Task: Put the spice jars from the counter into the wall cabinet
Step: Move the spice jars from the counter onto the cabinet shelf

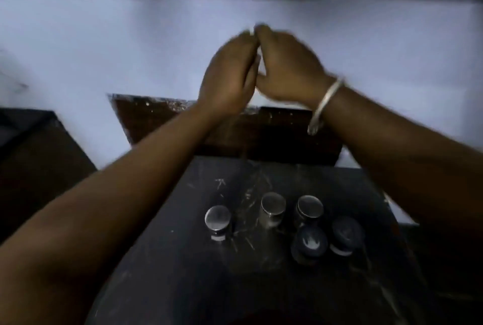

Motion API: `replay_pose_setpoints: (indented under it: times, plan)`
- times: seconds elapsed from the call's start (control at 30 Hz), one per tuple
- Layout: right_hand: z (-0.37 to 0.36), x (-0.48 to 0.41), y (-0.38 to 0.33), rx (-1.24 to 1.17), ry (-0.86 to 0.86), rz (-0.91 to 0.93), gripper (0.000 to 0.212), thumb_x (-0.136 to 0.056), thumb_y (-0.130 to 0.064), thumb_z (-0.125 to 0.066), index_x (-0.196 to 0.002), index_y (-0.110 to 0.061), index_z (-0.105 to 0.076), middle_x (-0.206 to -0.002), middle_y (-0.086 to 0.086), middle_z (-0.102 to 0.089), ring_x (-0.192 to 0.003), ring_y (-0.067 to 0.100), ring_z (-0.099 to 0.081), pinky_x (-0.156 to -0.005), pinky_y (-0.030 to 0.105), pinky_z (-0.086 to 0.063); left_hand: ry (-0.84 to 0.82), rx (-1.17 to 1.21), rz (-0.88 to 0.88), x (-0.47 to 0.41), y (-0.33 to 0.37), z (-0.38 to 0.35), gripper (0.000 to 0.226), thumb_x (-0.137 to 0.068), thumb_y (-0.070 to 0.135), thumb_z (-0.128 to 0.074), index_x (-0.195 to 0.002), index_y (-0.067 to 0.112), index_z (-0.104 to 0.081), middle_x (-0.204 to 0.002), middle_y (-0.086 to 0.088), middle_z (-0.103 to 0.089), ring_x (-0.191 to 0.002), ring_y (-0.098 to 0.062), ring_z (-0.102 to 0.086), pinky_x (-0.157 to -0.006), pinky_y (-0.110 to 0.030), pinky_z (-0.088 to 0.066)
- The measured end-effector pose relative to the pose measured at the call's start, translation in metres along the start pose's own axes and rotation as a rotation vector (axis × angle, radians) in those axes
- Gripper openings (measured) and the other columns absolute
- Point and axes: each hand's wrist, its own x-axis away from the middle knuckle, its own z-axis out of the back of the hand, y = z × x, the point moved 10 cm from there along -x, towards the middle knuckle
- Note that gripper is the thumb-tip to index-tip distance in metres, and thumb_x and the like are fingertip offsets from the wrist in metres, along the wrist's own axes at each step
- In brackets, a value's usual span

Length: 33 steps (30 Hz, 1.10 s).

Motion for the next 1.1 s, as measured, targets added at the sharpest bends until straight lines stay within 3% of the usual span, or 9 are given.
replay_pose_setpoints:
  times: [0.13,0.3,0.4,0.5,0.7,0.8,0.9,1.0,1.1]
  plan:
    - [-0.100,0.089,-0.023,-0.229,-0.132,-0.035,0.042,-0.089,-0.023,-0.055,-0.127,-0.005,-0.053,-0.111,0.017,-0.070,-0.101,0.040,-0.068,-0.079,0.047,-0.056,-0.108,0.111,0.122,0.126,-0.014,-0.033,0.038,-0.100,0.014,-0.044,-0.126,-0.005,-0.063,-0.121,-0.022,-0.068,-0.109,-0.034,-0.064,-0.094,-0.042,-0.050]
    - [-0.255,0.175,-0.034,-0.398,-0.558,-0.115,0.053,-0.093,-0.028,-0.064,-0.140,-0.010,-0.046,-0.126,0.015,-0.067,-0.111,0.034,-0.067,-0.090,0.050,-0.055,-0.381,0.177,0.436,0.278,-0.073,-0.101,0.046,-0.091,0.028,-0.048,-0.130,0.009,-0.063,-0.127,-0.012,-0.067,-0.115,-0.011,-0.058,-0.096,-0.047,-0.053]
    - [-0.323,0.214,-0.037,-0.455,-0.775,-0.186,0.061,-0.090,-0.023,-0.071,-0.144,-0.012,-0.045,-0.140,0.014,-0.060,-0.125,0.032,-0.061,-0.103,0.043,-0.050,-0.743,0.011,0.725,0.363,-0.118,-0.147,0.082,-0.085,0.053,-0.061,-0.156,0.021,-0.034,-0.162,-0.018,-0.033,-0.150,-0.038,-0.032,-0.118,-0.057,-0.035]
    - [-0.359,0.233,-0.040,-0.446,-0.887,-0.204,0.075,-0.089,-0.017,-0.072,-0.154,-0.010,-0.036,-0.156,0.014,-0.044,-0.139,0.032,-0.049,-0.113,0.037,-0.042,-0.996,0.023,0.913,0.411,-0.133,-0.175,0.114,-0.080,0.055,-0.078,-0.163,0.038,-0.002,-0.171,-0.018,0.008,-0.156,-0.046,0.003,-0.124,-0.060,-0.016]
    - [-0.372,0.238,-0.023,-0.473,-0.924,-0.236,0.044,-0.094,-0.013,-0.065,-0.135,-0.009,-0.052,-0.159,0.013,-0.033,-0.134,0.035,-0.052,-0.110,0.044,-0.045,-0.720,0.237,0.926,0.378,-0.130,-0.182,0.088,-0.086,0.030,-0.082,-0.159,0.015,-0.035,-0.155,-0.014,-0.044,-0.141,-0.031,-0.045,-0.116,-0.040,-0.037]
    - [-0.330,0.218,-0.005,-0.635,-0.770,-0.281,0.072,-0.093,-0.006,-0.066,-0.157,-0.018,-0.034,-0.170,0.008,-0.018,-0.156,0.026,-0.023,-0.122,0.032,-0.030,-0.458,0.511,0.965,0.348,-0.121,-0.164,0.052,-0.088,0.022,-0.080,-0.137,0.014,-0.062,-0.128,-0.006,-0.068,-0.118,-0.021,-0.065,-0.106,-0.052,-0.050]
    - [-0.254,0.186,0.003,-0.894,-0.526,-0.315,0.081,-0.087,-0.007,-0.068,-0.153,-0.044,-0.036,-0.165,-0.001,-0.033,-0.148,0.017,-0.039,-0.108,0.026,-0.046,-0.254,0.763,0.947,0.289,-0.102,-0.129,0.030,-0.090,0.030,-0.077,-0.119,0.024,-0.072,-0.109,-0.005,-0.075,-0.099,-0.023,-0.074,-0.086,-0.050,-0.062]
    - [-0.176,0.159,-0.006,-1.217,-0.355,-0.257,0.076,-0.087,-0.007,-0.063,-0.146,-0.050,-0.041,-0.144,-0.015,-0.057,-0.126,0.011,-0.062,-0.097,0.033,-0.058,-0.148,0.884,0.822,0.209,-0.068,-0.087,0.044,-0.082,0.058,-0.075,-0.114,0.026,-0.073,-0.107,-0.010,-0.074,-0.094,-0.025,-0.074,-0.076,-0.036,-0.061]
    - [-0.101,0.140,-0.013,-1.282,-0.202,-0.159,0.081,-0.085,-0.014,-0.063,-0.151,-0.052,-0.036,-0.140,-0.019,-0.059,-0.117,0.012,-0.066,-0.088,0.030,-0.058,-0.051,0.922,0.689,0.137,-0.034,-0.043,0.070,-0.079,0.073,-0.067,-0.111,0.012,-0.071,-0.102,-0.023,-0.071,-0.085,-0.025,-0.070,-0.071,-0.034,-0.057]
